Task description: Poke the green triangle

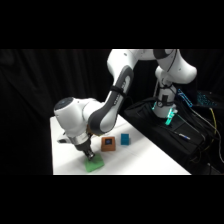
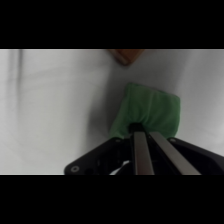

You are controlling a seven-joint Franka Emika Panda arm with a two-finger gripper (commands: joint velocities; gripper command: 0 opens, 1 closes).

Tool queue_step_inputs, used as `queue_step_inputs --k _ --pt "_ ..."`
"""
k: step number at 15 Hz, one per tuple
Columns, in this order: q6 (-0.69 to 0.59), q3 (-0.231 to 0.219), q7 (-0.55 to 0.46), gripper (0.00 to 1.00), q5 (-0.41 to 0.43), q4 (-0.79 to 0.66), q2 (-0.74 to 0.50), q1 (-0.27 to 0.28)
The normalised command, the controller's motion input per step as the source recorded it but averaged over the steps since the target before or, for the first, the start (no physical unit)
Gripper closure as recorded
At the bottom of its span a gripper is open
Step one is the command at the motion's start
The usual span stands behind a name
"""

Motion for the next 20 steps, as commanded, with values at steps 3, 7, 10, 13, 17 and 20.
queue_step_inputs --k 3,7,10,13,17,20 --pt "-0.13 -0.019 0.11 0.96 0.001 -0.33 -0.49 0.097" --pt "-0.39 -0.08 0.29 0.65 -0.026 -0.34 -0.65 0.155" --pt "-0.47 -0.117 0.37 0.3 -0.052 -0.17 -0.55 0.14" --pt "-0.37 -0.087 0.26 0.0 -0.05 -0.1 -0.42 0.086" --pt "-0.23 -0.068 0.23 0.0 -0.065 -0.1 -0.33 0.072" --pt "-0.1 -0.055 0.16 0.0 -0.091 -0.12 -0.28 0.065"
